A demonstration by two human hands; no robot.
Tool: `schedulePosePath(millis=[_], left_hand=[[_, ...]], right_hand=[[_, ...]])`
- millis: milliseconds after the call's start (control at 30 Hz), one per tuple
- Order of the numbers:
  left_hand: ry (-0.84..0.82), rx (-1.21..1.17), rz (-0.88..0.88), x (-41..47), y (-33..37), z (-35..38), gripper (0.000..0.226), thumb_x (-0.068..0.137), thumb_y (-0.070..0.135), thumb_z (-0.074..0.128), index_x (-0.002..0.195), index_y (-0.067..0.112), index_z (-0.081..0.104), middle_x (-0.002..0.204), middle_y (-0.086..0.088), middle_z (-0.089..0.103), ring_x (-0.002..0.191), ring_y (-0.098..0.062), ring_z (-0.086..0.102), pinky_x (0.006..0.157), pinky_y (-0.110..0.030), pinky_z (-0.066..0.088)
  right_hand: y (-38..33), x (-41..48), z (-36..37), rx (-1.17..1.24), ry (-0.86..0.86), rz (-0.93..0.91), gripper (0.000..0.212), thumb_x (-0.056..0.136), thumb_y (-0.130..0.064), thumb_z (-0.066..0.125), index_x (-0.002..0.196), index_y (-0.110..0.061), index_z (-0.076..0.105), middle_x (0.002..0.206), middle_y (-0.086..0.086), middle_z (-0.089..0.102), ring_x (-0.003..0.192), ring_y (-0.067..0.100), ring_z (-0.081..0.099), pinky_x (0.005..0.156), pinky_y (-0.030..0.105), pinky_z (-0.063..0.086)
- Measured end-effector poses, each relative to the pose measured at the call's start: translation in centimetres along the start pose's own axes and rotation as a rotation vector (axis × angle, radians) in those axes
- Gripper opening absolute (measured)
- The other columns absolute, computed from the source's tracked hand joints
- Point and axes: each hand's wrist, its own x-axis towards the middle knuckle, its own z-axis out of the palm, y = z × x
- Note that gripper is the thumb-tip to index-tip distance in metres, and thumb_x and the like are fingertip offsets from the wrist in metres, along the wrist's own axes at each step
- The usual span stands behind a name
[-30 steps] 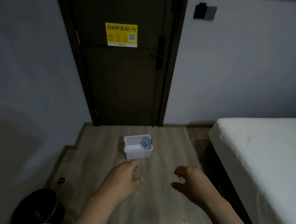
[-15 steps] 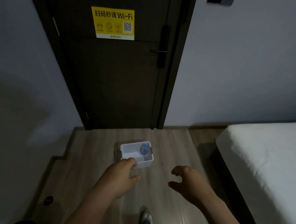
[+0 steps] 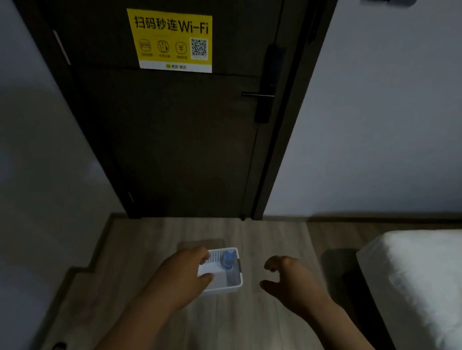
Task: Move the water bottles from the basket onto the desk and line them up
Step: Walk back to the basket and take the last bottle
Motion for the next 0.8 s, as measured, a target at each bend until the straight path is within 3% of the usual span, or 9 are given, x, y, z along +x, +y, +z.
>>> schedulePosePath(millis=[367, 600, 800], left_hand=[[-0.087, -0.099, -0.041, 13.2, -4.5, -3.1, 0.036, 0.089, 0.033, 0.062, 0.121, 0.025, 0.050, 0.127, 0.006, 0.056, 0.110, -0.010, 0.057, 0.087, -0.024, 0.053], [-0.115, -0.129, -0.136, 20.8, -9.3, -1.0, 0.039, 0.088, 0.031, 0.063, 0.124, 0.022, 0.051, 0.129, 0.003, 0.056, 0.115, -0.014, 0.056, 0.095, -0.029, 0.051], [-0.212, -0.042, -0.218, 25.5, -14.1, 3.2, 0.027, 0.089, 0.036, 0.059, 0.111, 0.022, 0.052, 0.119, 0.002, 0.060, 0.106, -0.015, 0.060, 0.085, -0.026, 0.053]], right_hand=[[-1.6, 13.4, -1.2, -0.028, -0.043, 0.017, 0.041, 0.090, -0.038, 0.060, 0.128, -0.026, 0.053, 0.127, -0.007, 0.059, 0.111, 0.005, 0.056, 0.094, 0.018, 0.045], [-1.6, 20.7, 1.9, -0.003, -0.100, 0.093, 0.048, 0.088, -0.039, 0.061, 0.133, -0.029, 0.048, 0.128, -0.008, 0.058, 0.111, 0.006, 0.057, 0.091, 0.018, 0.046], [1.1, 27.1, 5.2, -0.010, -0.195, 0.115, 0.042, 0.088, -0.038, 0.061, 0.127, -0.027, 0.053, 0.115, -0.006, 0.064, 0.098, 0.006, 0.061, 0.082, 0.018, 0.048]])
